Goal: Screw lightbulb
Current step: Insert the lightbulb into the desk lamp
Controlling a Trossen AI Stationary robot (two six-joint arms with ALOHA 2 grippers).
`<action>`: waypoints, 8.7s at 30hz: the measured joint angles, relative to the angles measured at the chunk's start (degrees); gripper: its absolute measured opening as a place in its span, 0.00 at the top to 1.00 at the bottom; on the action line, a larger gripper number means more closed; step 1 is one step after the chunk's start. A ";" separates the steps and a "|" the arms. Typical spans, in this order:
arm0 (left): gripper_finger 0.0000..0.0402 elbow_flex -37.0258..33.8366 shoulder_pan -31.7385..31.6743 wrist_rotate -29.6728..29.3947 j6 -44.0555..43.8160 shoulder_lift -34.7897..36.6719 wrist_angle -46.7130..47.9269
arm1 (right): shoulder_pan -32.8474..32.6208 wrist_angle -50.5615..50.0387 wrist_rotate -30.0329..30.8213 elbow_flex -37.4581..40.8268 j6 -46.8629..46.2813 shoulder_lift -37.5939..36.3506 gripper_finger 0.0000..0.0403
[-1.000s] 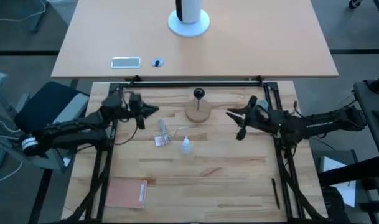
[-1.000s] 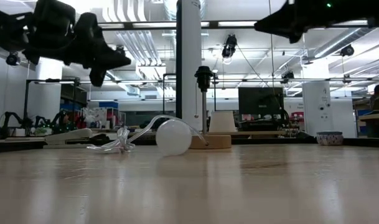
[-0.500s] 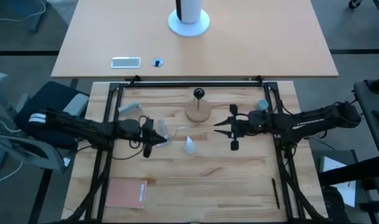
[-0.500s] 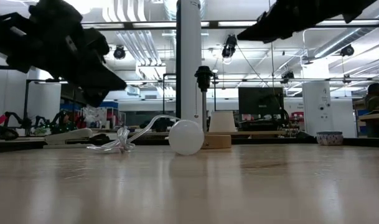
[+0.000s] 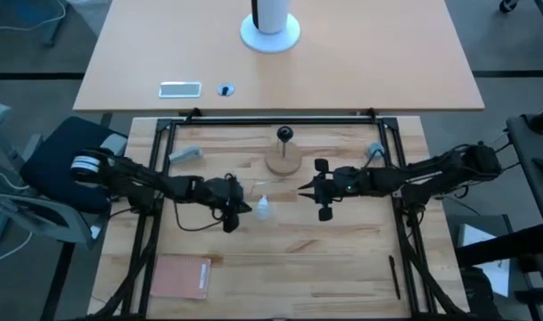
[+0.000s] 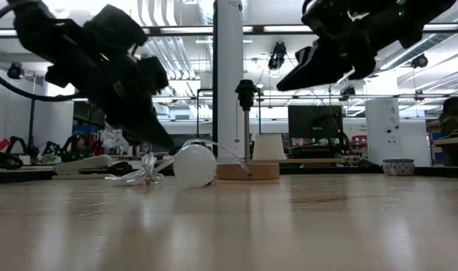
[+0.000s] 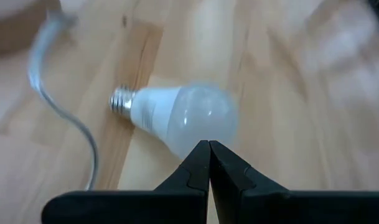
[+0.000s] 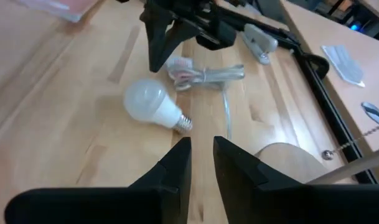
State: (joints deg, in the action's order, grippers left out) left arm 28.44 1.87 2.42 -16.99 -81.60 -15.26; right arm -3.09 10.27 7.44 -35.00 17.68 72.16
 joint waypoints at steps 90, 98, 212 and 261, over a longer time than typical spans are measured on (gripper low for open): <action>0.76 26.25 -2.91 -10.69 62.19 -25.11 2.64 | 3.63 -27.19 -10.67 -11.54 -10.61 22.93 0.89; 0.75 30.04 -2.89 -3.69 61.65 -26.80 10.79 | 3.63 -24.12 -10.46 -10.71 -10.57 22.91 0.89; 0.66 28.83 4.53 -1.45 27.61 -20.94 15.66 | 3.04 0.96 -14.86 -10.64 -2.72 29.37 0.98; 0.71 32.58 5.57 -0.82 20.83 -31.24 10.73 | 3.58 -8.81 -8.86 -10.46 -4.32 23.10 0.98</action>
State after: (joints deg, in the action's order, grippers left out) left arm 61.02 7.44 1.59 3.84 -112.84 -4.52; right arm 0.49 1.46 -1.42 -45.46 13.37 95.26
